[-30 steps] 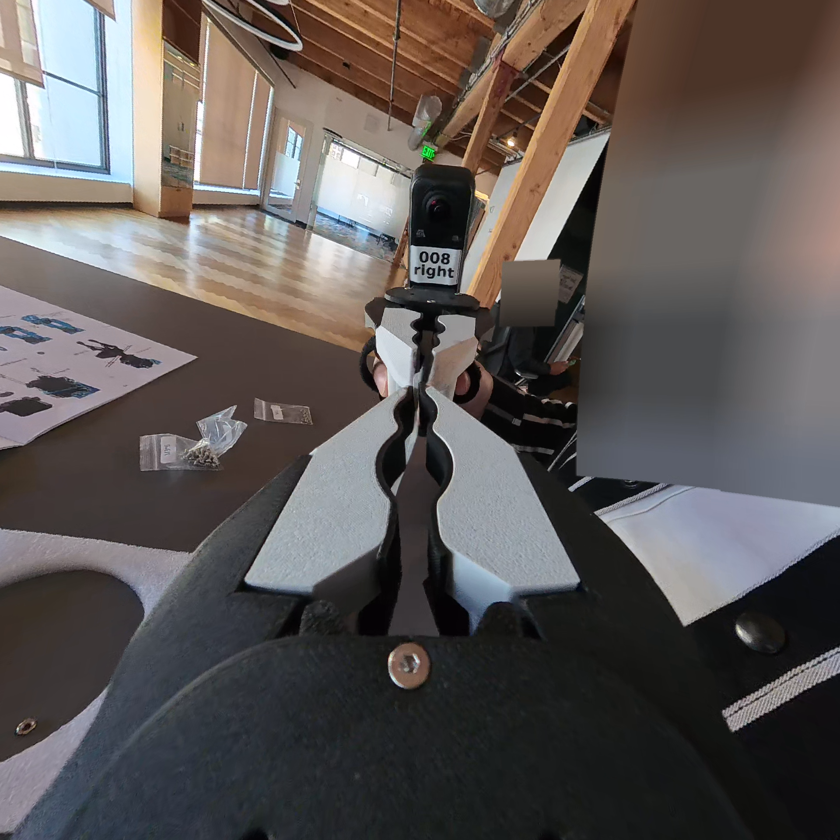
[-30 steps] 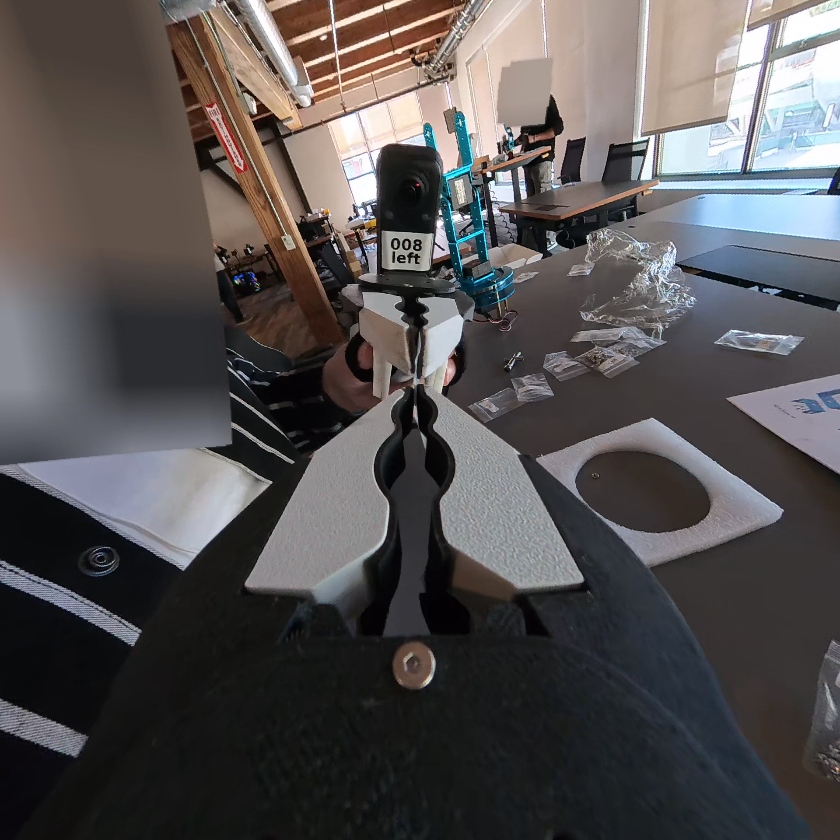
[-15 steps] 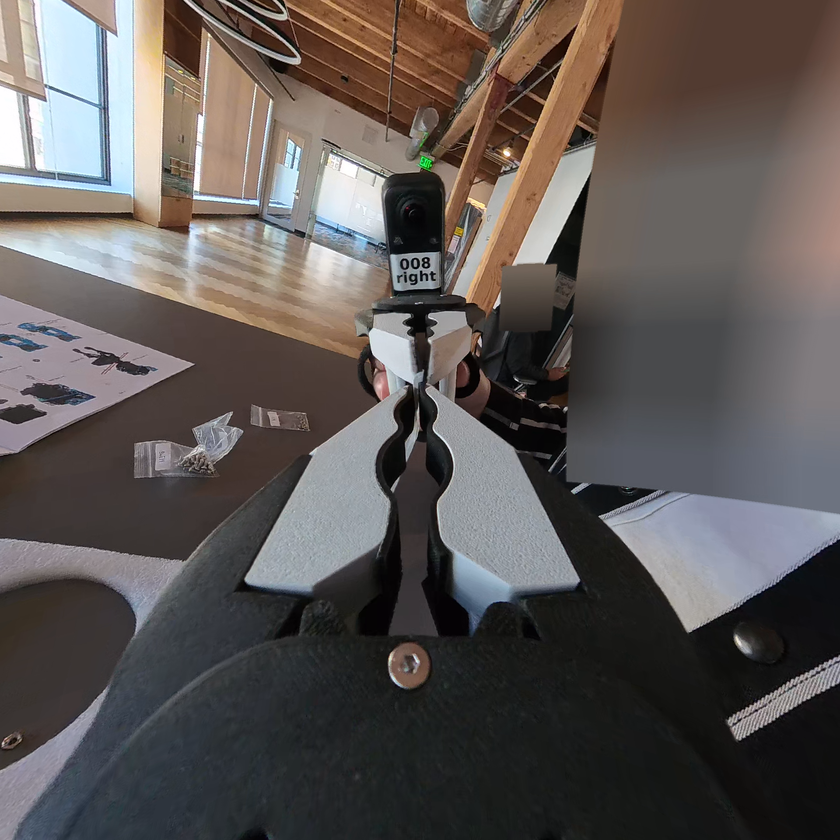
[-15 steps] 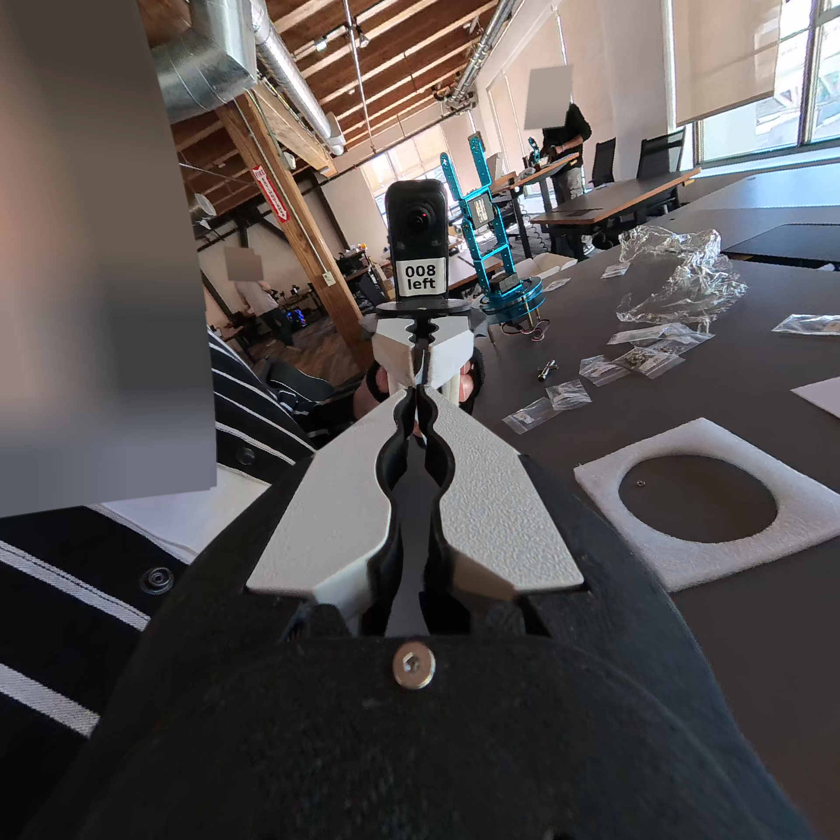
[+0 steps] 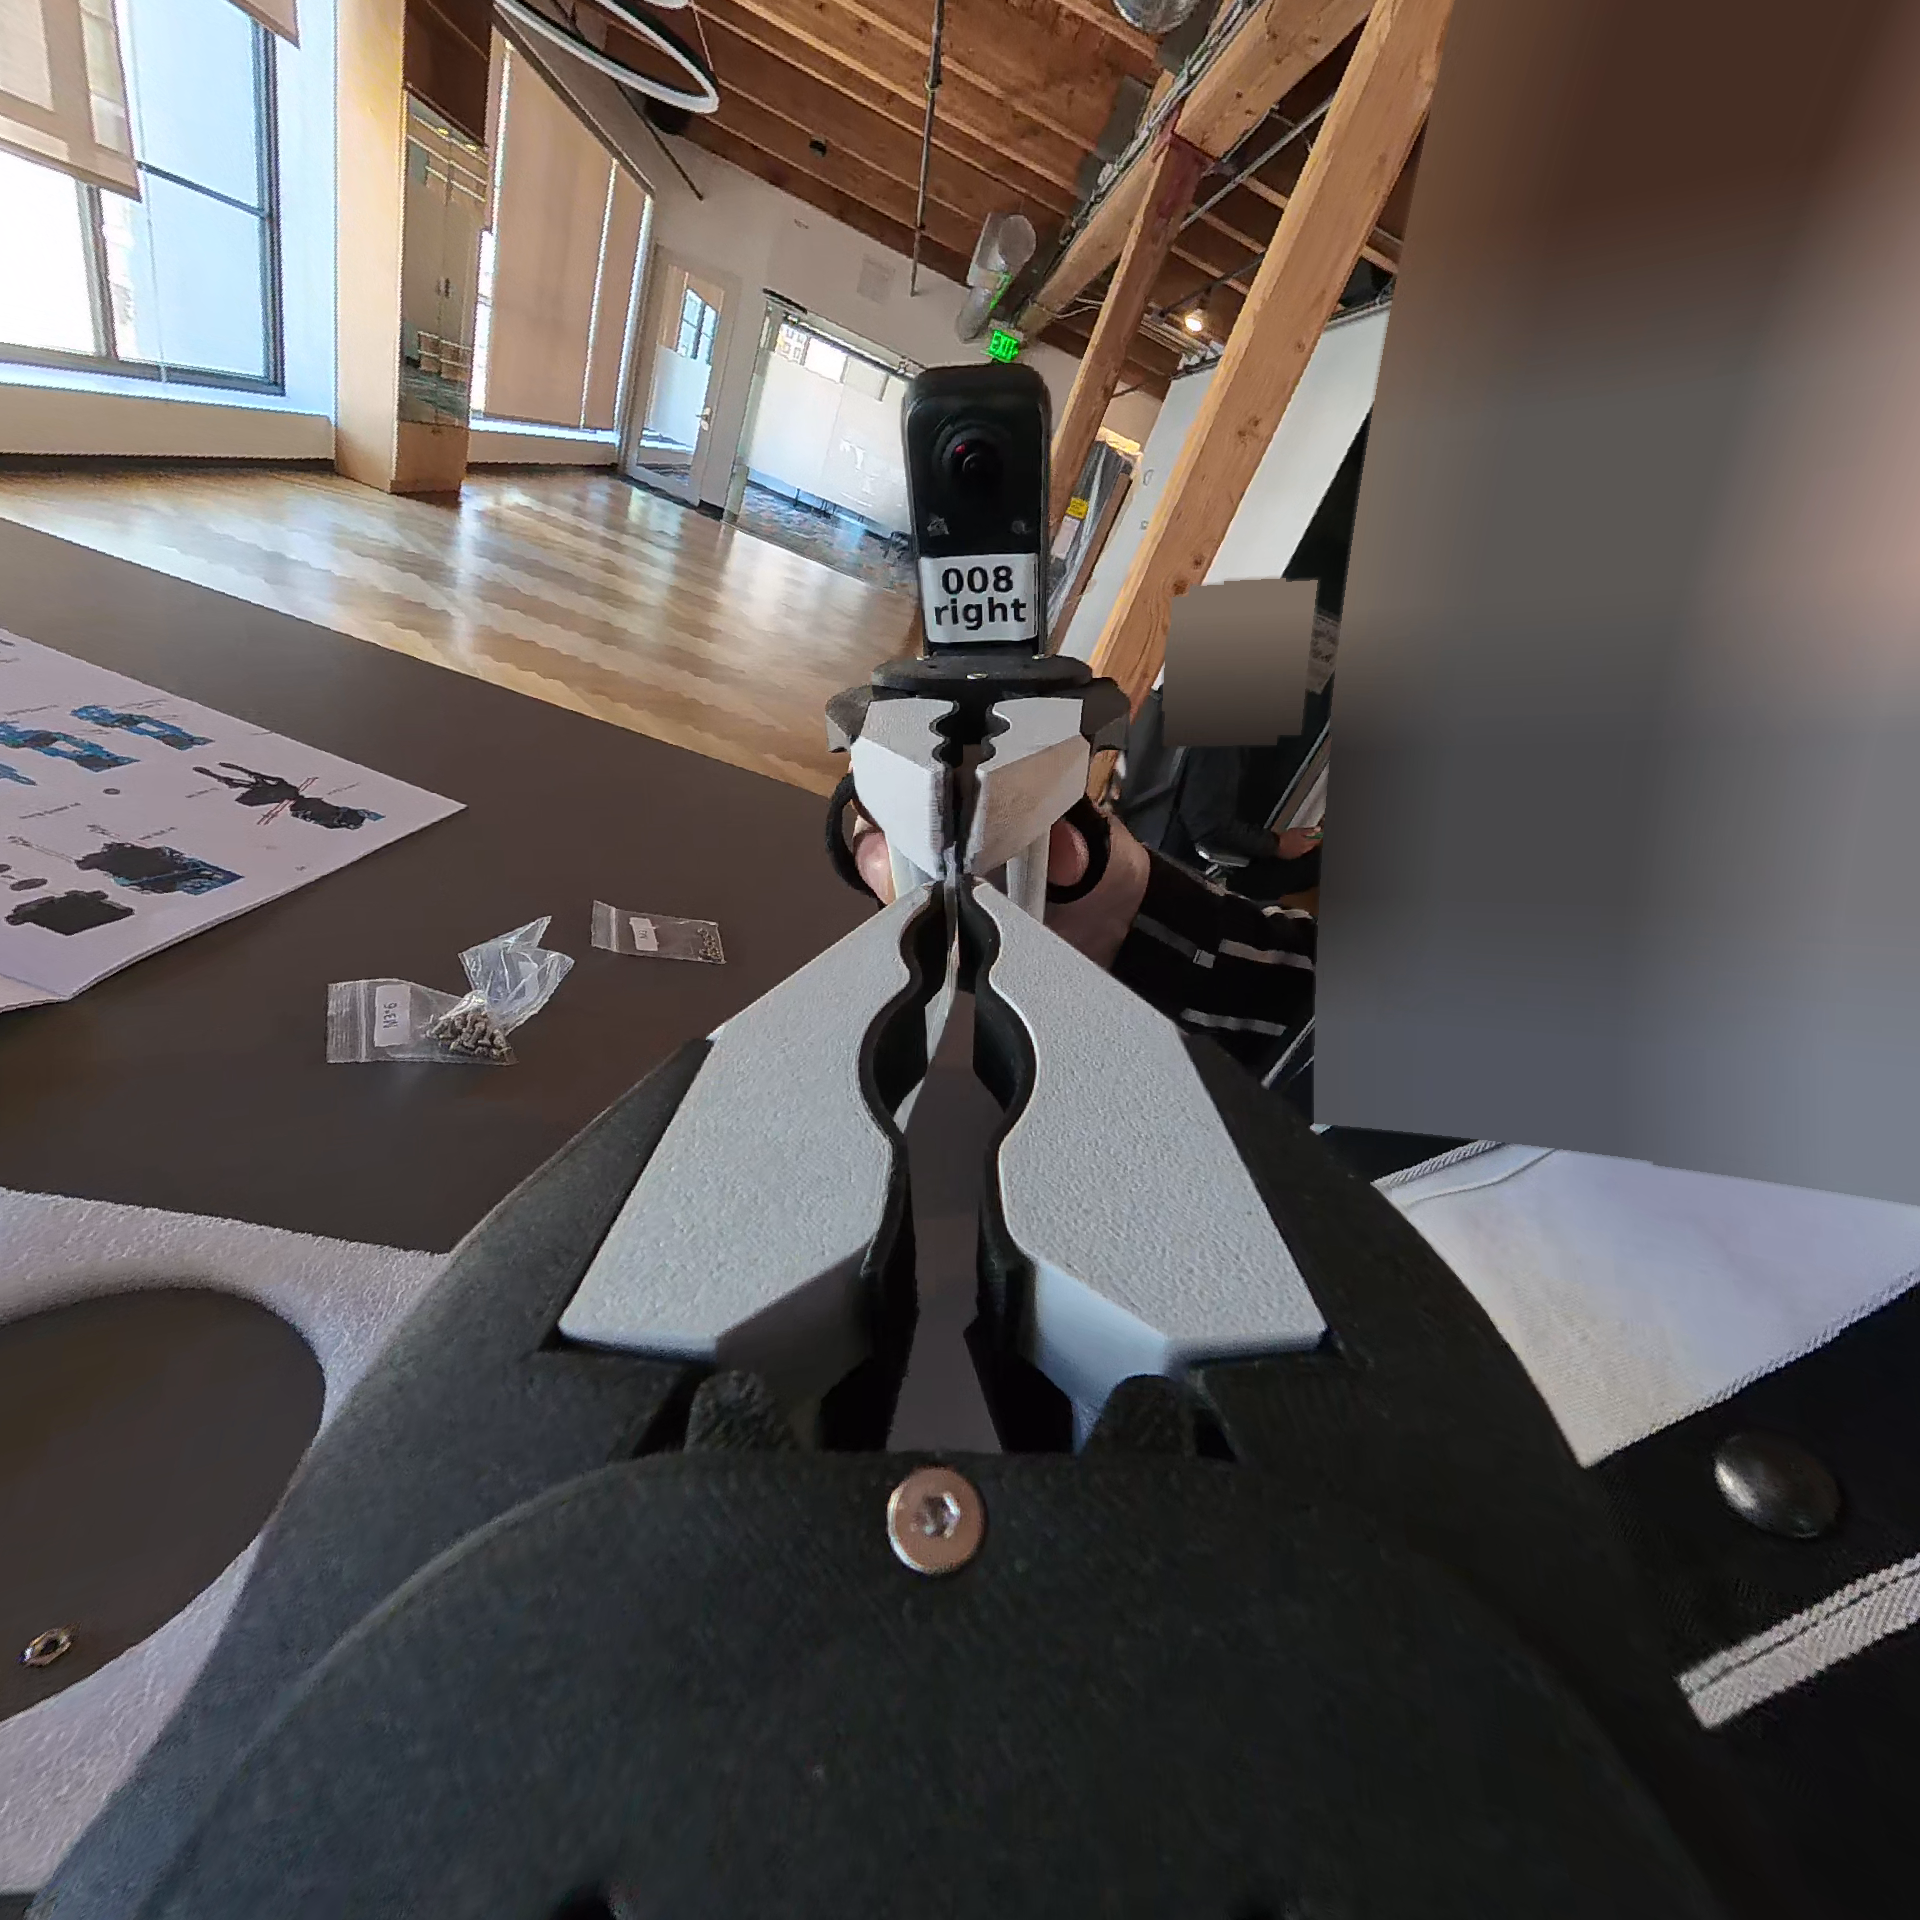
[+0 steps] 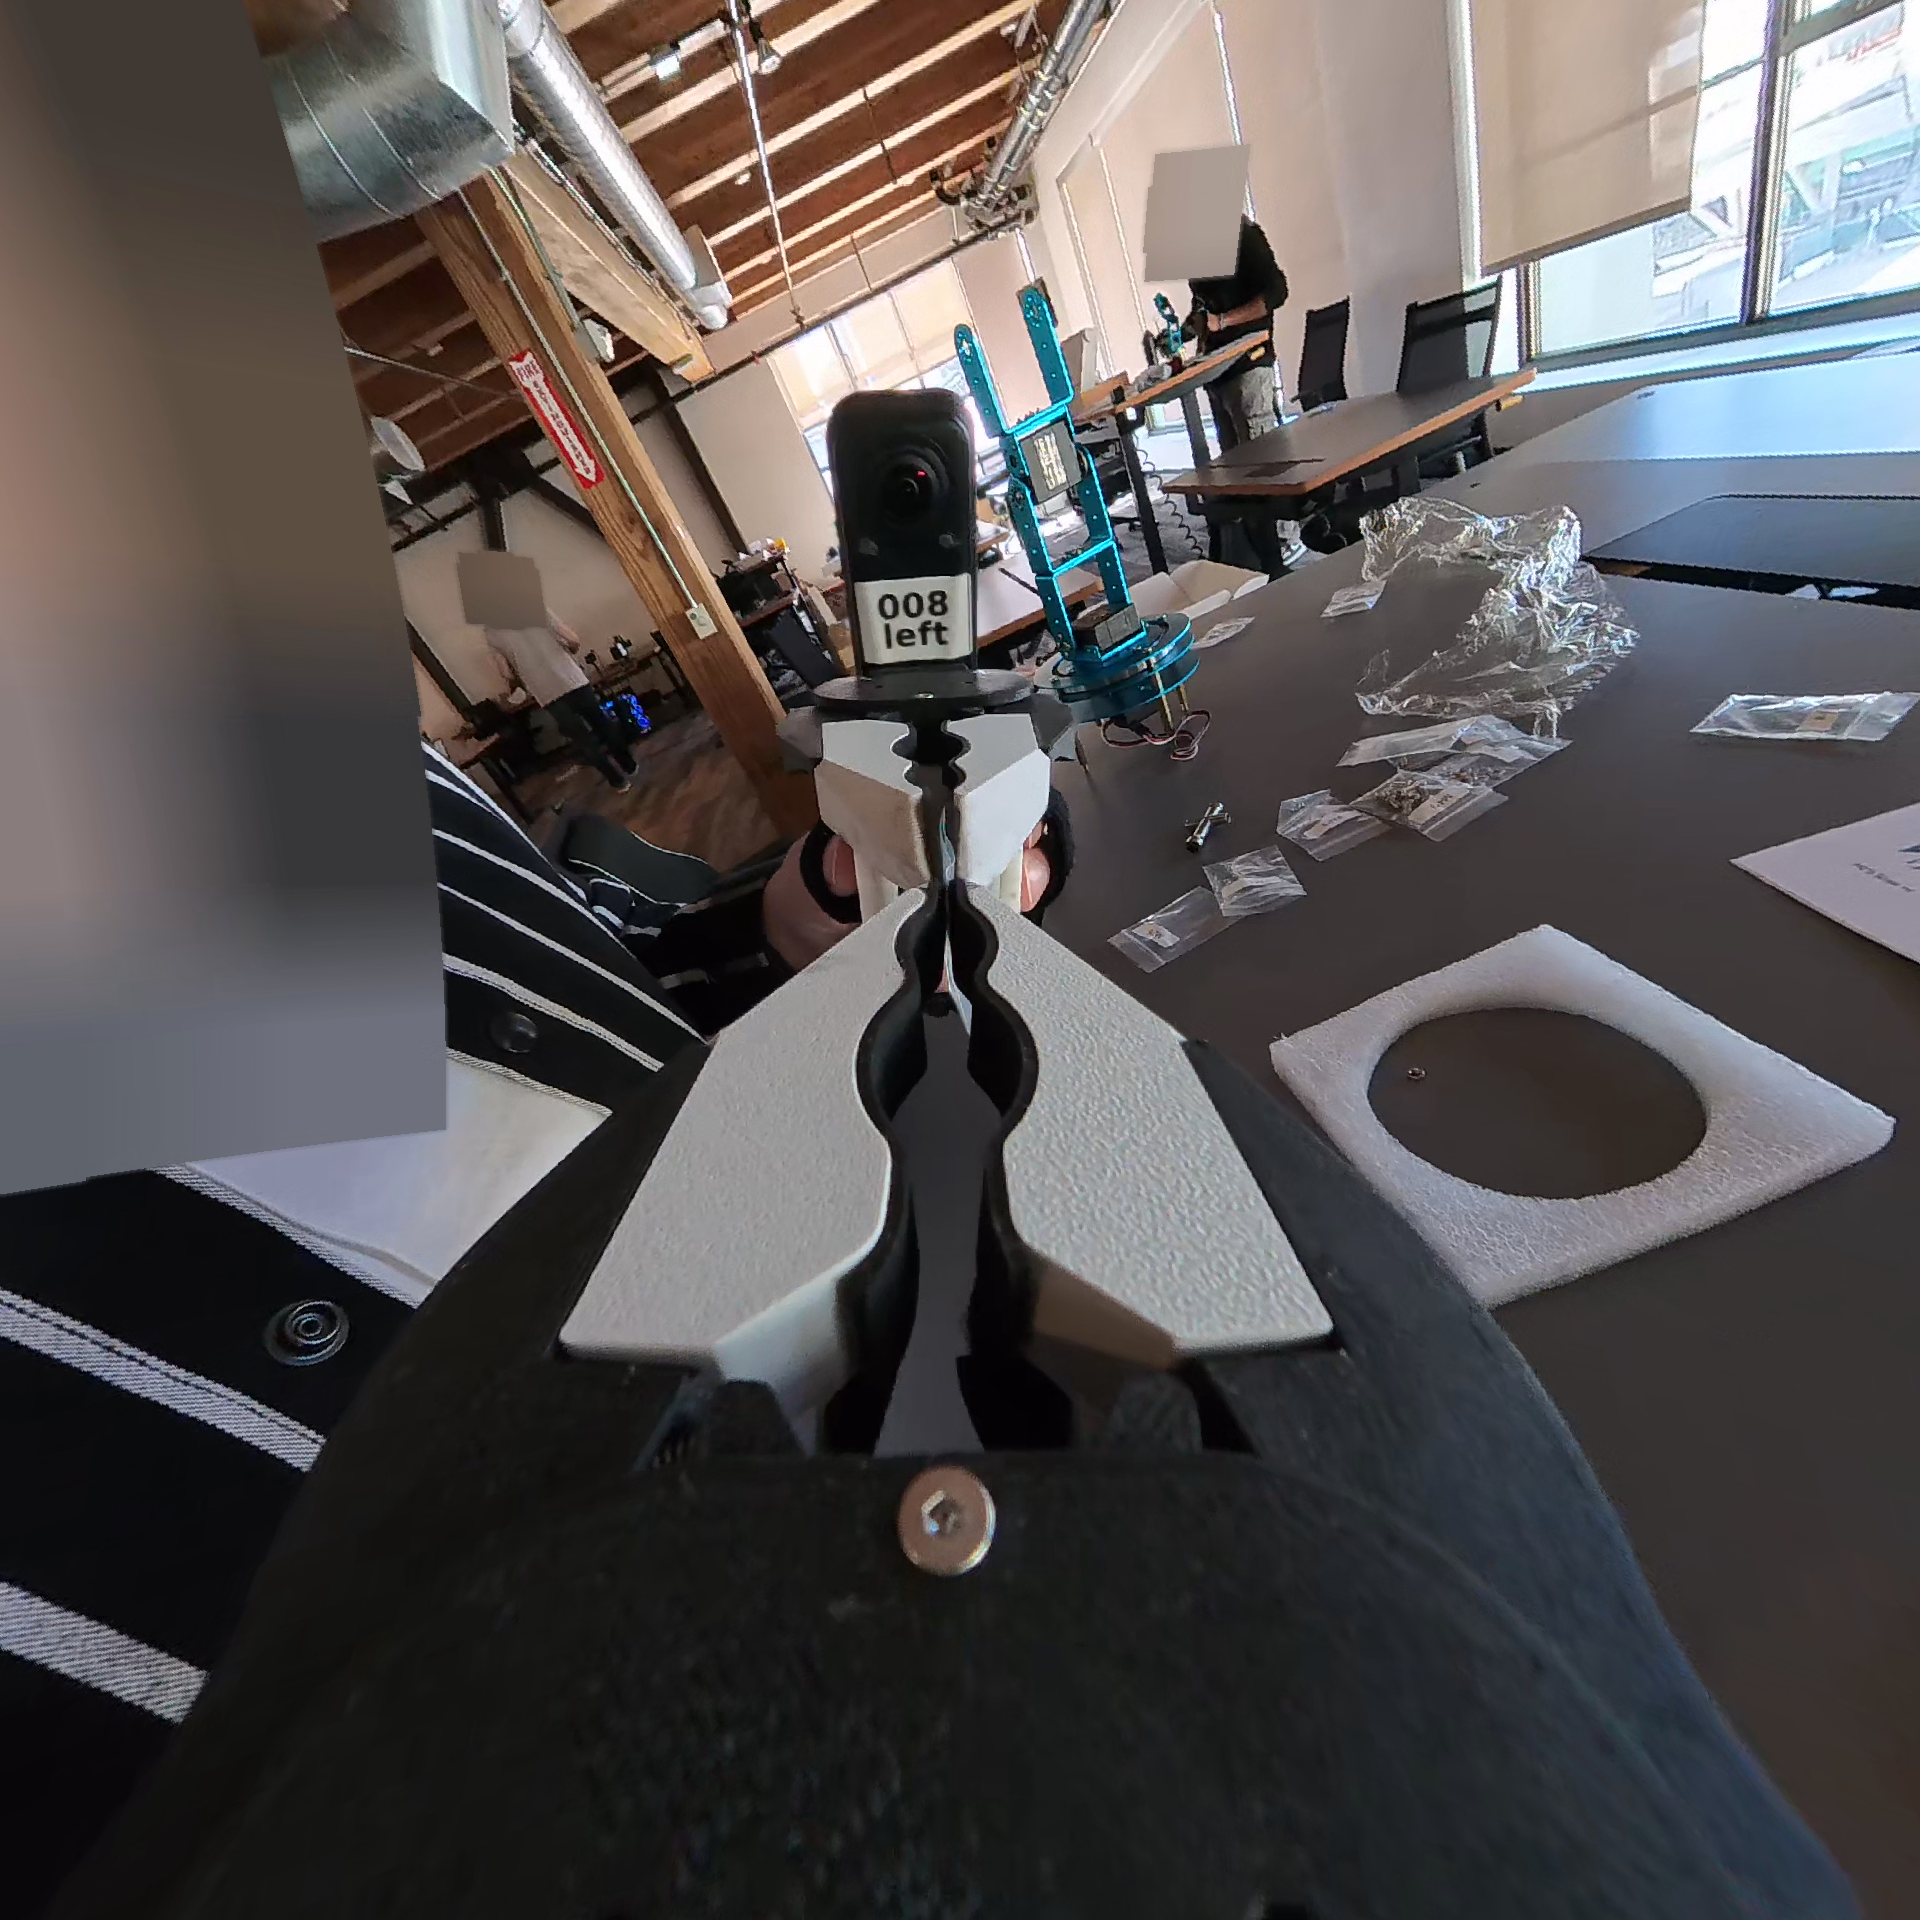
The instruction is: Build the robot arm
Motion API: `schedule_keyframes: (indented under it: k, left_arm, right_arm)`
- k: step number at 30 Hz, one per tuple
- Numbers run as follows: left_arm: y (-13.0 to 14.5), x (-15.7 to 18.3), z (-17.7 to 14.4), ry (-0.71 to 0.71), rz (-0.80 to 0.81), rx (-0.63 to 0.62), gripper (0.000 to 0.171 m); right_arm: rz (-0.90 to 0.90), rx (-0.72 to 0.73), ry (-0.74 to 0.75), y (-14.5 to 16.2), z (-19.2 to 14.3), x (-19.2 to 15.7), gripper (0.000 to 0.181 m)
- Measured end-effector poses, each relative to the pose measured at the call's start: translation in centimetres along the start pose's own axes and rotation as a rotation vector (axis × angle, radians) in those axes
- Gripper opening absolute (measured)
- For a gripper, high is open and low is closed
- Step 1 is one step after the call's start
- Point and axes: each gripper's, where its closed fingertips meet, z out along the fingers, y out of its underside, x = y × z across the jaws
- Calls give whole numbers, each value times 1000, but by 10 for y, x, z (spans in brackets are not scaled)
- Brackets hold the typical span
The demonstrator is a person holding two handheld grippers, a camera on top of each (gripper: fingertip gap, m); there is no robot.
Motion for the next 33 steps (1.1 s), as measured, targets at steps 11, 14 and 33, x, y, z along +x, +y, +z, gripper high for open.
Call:
schedule_keyframes:
  k: [11,14,33]
  left_arm:
    - [8,1,4,1,4,-34,0]
    - [7,1,1,1,4,-47,3]
    - [6,-2,-2,-56,98,-58,0]
  right_arm:
    - [-44,-37,5,5,0,-1,0]
    - [-50,-27,8,3,-1,-2,0]
    - [-31,-15,9,4,-3,1,0]
